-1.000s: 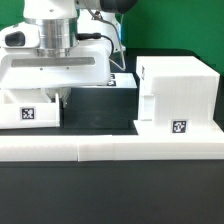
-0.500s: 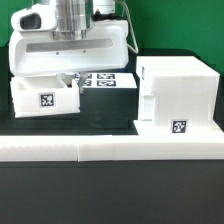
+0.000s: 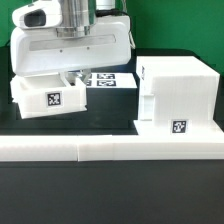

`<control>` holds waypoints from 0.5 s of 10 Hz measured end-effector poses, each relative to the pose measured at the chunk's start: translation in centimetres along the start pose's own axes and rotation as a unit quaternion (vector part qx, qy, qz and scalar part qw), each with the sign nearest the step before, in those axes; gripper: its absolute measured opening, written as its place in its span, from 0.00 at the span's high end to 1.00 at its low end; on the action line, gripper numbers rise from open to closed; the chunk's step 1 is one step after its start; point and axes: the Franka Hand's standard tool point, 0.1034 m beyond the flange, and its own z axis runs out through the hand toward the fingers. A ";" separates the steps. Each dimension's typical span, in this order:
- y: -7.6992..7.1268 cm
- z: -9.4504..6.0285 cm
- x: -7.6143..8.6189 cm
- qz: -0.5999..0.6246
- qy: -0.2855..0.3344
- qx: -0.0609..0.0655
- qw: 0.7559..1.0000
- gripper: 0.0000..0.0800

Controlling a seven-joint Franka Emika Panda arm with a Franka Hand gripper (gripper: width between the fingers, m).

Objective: Assemble drawer

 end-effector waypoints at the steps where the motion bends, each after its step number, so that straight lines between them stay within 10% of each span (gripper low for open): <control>1: 0.1 0.0 -0.1 -0.044 -0.002 -0.002 0.999 0.95; 5: -0.8 1.0 0.6 -0.190 -0.015 -0.009 0.982 0.95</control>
Offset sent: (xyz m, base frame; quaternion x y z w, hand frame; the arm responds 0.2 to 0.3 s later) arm 0.0133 0.0167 -0.0070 0.0027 -0.0066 -0.2632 0.9647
